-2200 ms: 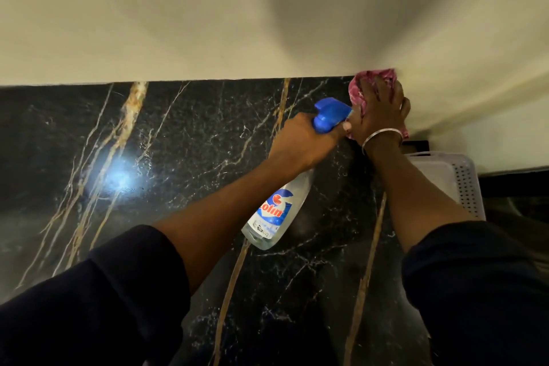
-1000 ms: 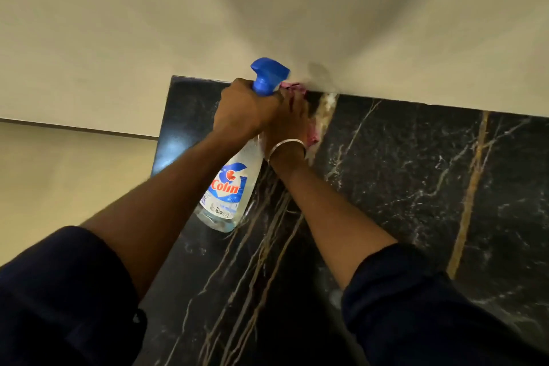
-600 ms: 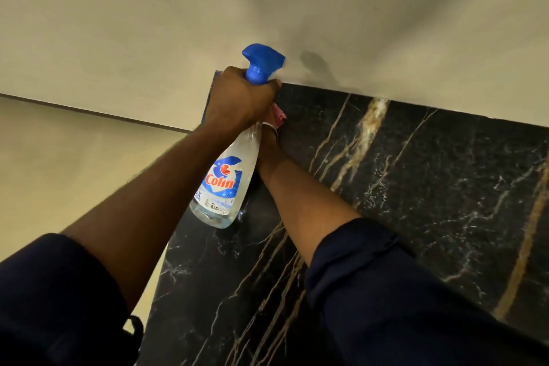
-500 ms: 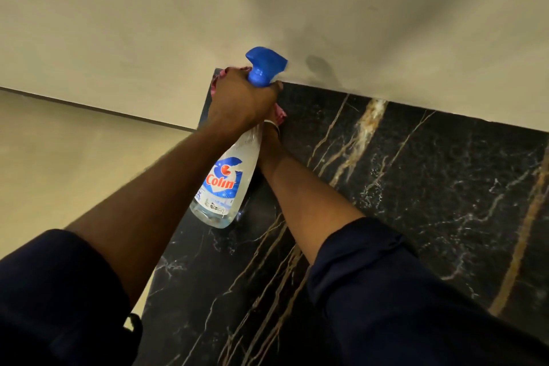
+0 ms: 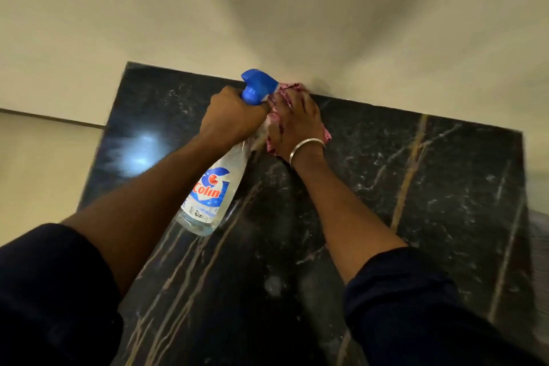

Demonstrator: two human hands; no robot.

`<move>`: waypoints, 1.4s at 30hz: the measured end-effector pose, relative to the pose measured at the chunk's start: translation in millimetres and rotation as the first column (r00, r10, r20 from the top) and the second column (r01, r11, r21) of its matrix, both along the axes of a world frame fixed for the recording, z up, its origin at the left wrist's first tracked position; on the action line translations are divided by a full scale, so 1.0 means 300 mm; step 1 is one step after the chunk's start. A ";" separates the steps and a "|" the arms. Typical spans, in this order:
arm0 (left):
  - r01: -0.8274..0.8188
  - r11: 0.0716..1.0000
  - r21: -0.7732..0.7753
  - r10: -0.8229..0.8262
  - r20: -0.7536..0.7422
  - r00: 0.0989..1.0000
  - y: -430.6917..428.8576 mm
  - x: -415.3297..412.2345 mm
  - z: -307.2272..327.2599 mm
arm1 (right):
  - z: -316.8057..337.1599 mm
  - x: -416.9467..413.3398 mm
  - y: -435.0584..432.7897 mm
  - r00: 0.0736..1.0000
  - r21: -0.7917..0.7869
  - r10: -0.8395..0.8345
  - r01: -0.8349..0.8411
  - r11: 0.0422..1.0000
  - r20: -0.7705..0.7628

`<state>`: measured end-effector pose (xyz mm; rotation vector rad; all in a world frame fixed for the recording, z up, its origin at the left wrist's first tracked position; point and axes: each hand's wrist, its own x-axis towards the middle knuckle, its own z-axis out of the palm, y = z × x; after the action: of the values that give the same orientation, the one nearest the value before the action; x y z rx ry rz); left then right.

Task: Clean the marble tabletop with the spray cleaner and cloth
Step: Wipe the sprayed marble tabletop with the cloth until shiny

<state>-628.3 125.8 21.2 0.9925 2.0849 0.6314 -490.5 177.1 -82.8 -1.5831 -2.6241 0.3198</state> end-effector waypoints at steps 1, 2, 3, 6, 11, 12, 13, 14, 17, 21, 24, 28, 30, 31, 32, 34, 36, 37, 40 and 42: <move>0.029 1.000 0.005 -0.029 0.009 1.000 0.006 0.056 -0.005 | 0.001 0.092 0.006 0.999 0.024 -0.054 0.054 0.998 -0.003; 0.057 0.998 0.012 -0.057 0.025 0.998 0.012 0.112 -0.009 | 0.003 0.194 0.012 0.996 0.027 -0.088 0.088 0.996 0.007; 0.085 0.996 0.026 -0.085 0.039 0.996 0.020 0.171 -0.010 | 0.000 0.290 0.024 0.992 0.041 -0.129 0.128 0.991 0.018; 0.115 0.990 0.084 -0.121 0.067 0.990 0.047 0.324 -0.008 | -0.005 0.547 0.065 0.971 0.033 -0.236 0.234 0.972 0.051; 0.169 0.983 0.074 -0.175 0.080 0.981 0.103 0.508 -0.018 | 0.011 0.920 0.099 0.923 0.025 -0.381 0.380 0.924 0.056; 0.184 0.980 0.072 -0.190 0.089 0.978 0.113 0.538 -0.018 | 0.006 0.988 0.110 0.906 0.029 -0.417 0.416 0.909 0.073; 0.201 0.977 0.076 -0.208 0.090 0.974 0.124 0.564 -0.016 | 0.001 1.055 0.124 0.887 0.037 -0.453 0.451 0.892 0.095; 0.217 0.973 0.080 -0.224 0.084 0.971 0.133 0.589 -0.015 | -0.005 1.126 0.141 0.865 0.029 -0.485 0.486 0.874 0.129; 0.240 0.967 0.087 -0.246 0.071 0.967 0.157 0.638 -0.019 | 0.000 1.303 0.173 0.823 0.039 -0.531 0.535 0.844 0.200; 0.241 0.968 0.071 -0.247 0.082 0.966 0.169 0.656 -0.028 | 0.049 1.398 0.173 0.711 0.010 -0.698 0.700 0.714 0.087; 0.238 0.968 0.080 -0.244 0.075 0.967 0.157 0.637 -0.021 | 0.026 1.367 0.160 0.703 0.041 -0.695 0.698 0.715 0.153; 0.194 0.978 0.076 -0.200 0.081 0.977 0.125 0.557 -0.010 | -0.005 1.133 0.120 0.741 0.027 -0.634 0.645 0.763 0.221; 0.178 0.981 0.076 -0.184 0.073 0.980 0.105 0.499 0.006 | 0.005 0.923 0.099 0.804 0.005 -0.558 0.569 0.822 0.206; 0.169 0.982 0.082 -0.175 0.067 0.982 0.091 0.461 0.012 | 0.013 0.799 0.082 0.835 -0.004 -0.520 0.529 0.848 0.179; 0.158 0.983 0.090 -0.164 0.070 0.984 0.077 0.425 0.022 | 0.022 0.679 0.061 0.860 -0.017 -0.488 0.495 0.869 0.148; 0.127 0.988 0.092 -0.134 0.082 0.988 0.046 0.332 0.030 | 0.041 0.431 0.015 0.896 -0.054 -0.434 0.440 0.896 0.098; 0.108 0.992 0.067 -0.113 0.073 0.991 0.016 0.235 0.031 | 0.053 0.220 -0.022 0.926 -0.097 -0.364 0.373 0.923 0.098; 0.091 0.994 0.061 -0.095 0.070 0.993 0.002 0.181 0.029 | 0.058 0.124 -0.036 0.941 -0.113 -0.321 0.332 0.936 0.107; 0.047 0.998 0.029 -0.049 0.045 0.998 -0.038 0.002 0.026 | 0.071 -0.129 -0.074 0.965 -0.140 -0.228 0.245 0.959 0.127; 0.009 1.000 0.002 -0.009 0.028 1.000 -0.062 -0.125 0.022 | 0.078 -0.277 -0.101 0.972 -0.142 -0.192 0.210 0.967 0.134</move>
<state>-665.8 107.3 27.8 0.9877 2.0546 0.6396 -573.5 146.7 -59.4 -1.9587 -2.5462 0.4399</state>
